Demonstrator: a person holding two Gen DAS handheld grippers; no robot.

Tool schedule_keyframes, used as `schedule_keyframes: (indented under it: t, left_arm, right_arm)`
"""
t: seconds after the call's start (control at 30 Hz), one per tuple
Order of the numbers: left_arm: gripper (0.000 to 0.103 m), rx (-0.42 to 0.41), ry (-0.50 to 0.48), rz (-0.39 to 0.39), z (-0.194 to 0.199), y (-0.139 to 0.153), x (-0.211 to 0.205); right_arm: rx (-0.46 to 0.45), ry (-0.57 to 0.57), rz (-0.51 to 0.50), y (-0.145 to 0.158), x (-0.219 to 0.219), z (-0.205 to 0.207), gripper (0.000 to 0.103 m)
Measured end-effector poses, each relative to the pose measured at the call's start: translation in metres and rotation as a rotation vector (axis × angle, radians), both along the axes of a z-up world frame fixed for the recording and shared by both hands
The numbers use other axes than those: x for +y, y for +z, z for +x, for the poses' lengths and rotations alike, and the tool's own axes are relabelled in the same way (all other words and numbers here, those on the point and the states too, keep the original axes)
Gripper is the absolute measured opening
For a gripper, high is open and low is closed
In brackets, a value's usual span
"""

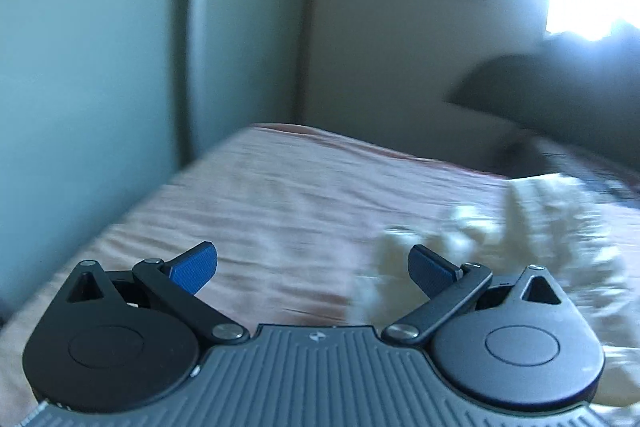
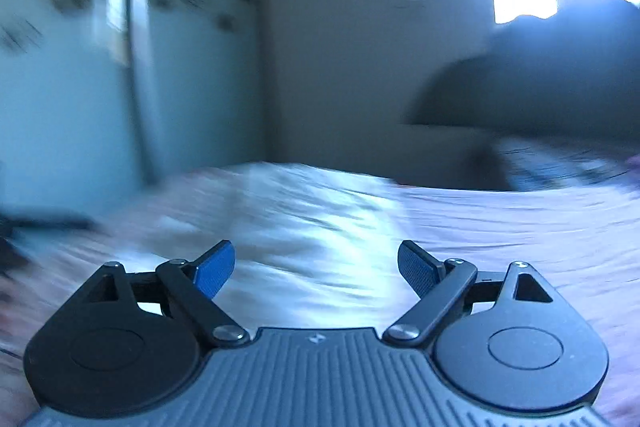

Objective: Fold small clothes

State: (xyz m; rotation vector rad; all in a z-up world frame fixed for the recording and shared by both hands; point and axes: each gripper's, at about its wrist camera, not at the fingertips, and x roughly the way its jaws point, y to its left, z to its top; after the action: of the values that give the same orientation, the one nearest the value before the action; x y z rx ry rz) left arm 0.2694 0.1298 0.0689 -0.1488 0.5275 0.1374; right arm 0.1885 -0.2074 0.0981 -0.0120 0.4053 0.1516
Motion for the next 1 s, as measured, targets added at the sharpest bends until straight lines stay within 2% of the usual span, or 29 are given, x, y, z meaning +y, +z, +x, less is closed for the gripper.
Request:
schedule_keyframes:
  t: [0.07, 0.13, 0.17, 0.2, 0.27, 0.43, 0.53, 0.63, 0.8, 0.83, 1.0]
  left_arm:
    - [0.103, -0.014, -0.037, -0.025, -0.003, 0.008, -0.007]
    - [0.103, -0.032, -0.059, -0.014, -0.005, 0.016, -0.014]
    - [0.103, -0.037, -0.064, -0.001, -0.006, 0.019, -0.019]
    - [0.103, -0.044, -0.068, 0.013, -0.007, 0.022, -0.023]
    - [0.103, -0.049, -0.086, 0.04, -0.006, 0.025, -0.031]
    - [0.103, -0.043, -0.142, 0.103, 0.004, 0.025, -0.054]
    - [0.103, -0.029, -0.175, 0.155, 0.014, 0.022, -0.073]
    - [0.103, -0.024, -0.223, 0.204, 0.027, 0.011, -0.089]
    - [0.103, 0.086, -0.194, 0.344, 0.063, -0.028, -0.106]
    - [0.103, 0.089, -0.191, 0.349, 0.065, -0.033, -0.106]
    - [0.103, 0.078, -0.203, 0.269, 0.063, -0.044, -0.091]
  right_arm:
    - [0.096, 0.011, 0.094, -0.019, -0.008, 0.017, 0.089]
    - [0.14, 0.083, 0.202, -0.031, -0.003, 0.02, 0.089]
    - [0.15, 0.121, 0.211, -0.034, 0.007, 0.021, 0.09]
    - [0.139, 0.128, 0.158, -0.036, 0.022, 0.018, 0.09]
    - [0.097, 0.155, -0.009, -0.04, 0.059, 0.013, 0.094]
    - [0.032, 0.238, -0.287, -0.052, 0.125, 0.0, 0.102]
    - [0.007, 0.245, -0.402, -0.066, 0.149, -0.008, 0.103]
    - [0.004, 0.233, -0.387, -0.075, 0.15, -0.01, 0.103]
    - [0.032, 0.254, -0.379, -0.066, 0.142, -0.005, 0.103]
    - [0.035, 0.268, -0.38, -0.06, 0.139, 0.002, 0.103]
    - [0.047, 0.365, -0.335, -0.029, 0.101, -0.017, 0.102]
